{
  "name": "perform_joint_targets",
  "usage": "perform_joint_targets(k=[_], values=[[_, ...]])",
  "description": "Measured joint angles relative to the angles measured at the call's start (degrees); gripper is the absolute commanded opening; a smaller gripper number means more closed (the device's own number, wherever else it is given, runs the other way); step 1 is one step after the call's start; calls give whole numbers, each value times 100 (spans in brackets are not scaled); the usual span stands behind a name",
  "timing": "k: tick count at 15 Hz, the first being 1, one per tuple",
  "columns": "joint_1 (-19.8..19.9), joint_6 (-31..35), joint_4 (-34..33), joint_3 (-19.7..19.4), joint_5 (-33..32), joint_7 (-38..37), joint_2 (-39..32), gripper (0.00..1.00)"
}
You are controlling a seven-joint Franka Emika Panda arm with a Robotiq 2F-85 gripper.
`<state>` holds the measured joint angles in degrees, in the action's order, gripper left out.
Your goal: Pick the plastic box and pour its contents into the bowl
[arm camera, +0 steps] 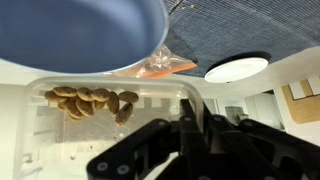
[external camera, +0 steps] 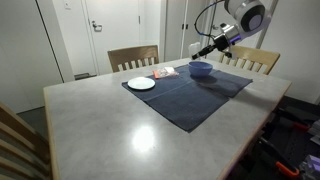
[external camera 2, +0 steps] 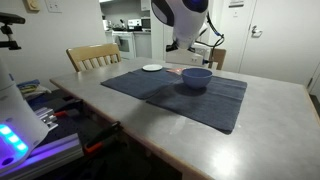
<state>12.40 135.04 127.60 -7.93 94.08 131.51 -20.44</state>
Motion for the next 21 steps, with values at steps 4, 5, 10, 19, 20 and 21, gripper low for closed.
perform_joint_targets(k=[4, 5, 10, 19, 20, 21], values=[[0, -217, 119, -80, 152, 297, 81, 2], [0, -283, 145, -98, 246, 396, 86, 2], [0, -543, 302, -182, 769, 799, 87, 2], [0, -949, 629, -339, 1427, 1332, 87, 2], [0, -991, 658, -357, 1490, 1410, 87, 2], [0, -1034, 685, -376, 1551, 1479, 88, 2]])
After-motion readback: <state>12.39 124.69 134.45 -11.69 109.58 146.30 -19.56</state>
